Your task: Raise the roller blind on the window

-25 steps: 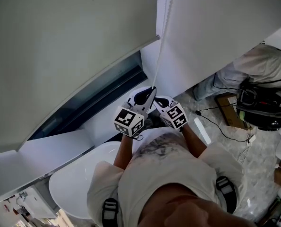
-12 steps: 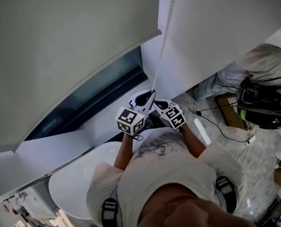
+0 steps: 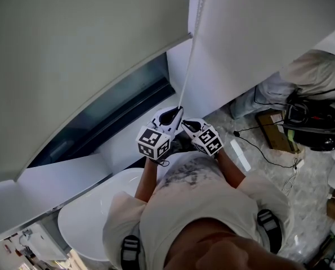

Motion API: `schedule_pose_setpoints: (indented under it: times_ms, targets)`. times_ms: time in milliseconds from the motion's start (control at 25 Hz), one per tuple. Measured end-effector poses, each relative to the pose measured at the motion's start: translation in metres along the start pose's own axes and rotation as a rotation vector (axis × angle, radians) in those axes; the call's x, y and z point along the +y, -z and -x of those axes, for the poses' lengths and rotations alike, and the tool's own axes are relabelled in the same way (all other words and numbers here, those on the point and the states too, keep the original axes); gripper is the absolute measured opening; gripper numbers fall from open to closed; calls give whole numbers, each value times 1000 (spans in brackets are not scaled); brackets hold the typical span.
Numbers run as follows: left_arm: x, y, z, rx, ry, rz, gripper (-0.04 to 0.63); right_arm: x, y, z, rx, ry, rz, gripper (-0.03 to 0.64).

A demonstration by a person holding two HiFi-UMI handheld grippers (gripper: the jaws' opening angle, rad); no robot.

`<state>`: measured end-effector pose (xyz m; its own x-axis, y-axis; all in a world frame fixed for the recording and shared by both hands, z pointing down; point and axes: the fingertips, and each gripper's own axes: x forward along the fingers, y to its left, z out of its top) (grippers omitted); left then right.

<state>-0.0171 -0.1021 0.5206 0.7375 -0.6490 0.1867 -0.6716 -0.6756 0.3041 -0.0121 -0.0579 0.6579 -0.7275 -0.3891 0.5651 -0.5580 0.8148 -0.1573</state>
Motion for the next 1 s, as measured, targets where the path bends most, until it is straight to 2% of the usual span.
schedule_pose_setpoints:
  times_ms: [40, 160, 320, 480, 1000]
  targets:
    - [1, -1, 1, -2, -2, 1, 14, 2, -4, 3, -15, -8, -6, 66]
    - [2, -2, 4, -7, -11, 0, 14, 7, -20, 15, -47, -20, -9, 132]
    - [4, -2, 4, -7, -18, -5, 14, 6, -58, 41, -131, 6, -5, 137]
    - [6, -1, 6, -14, -21, -8, 14, 4, -117, 77, -271, 13, -14, 137]
    - [-9, -7, 7, -36, -21, -19, 14, 30, -291, 177, -624, 11, 178, 137]
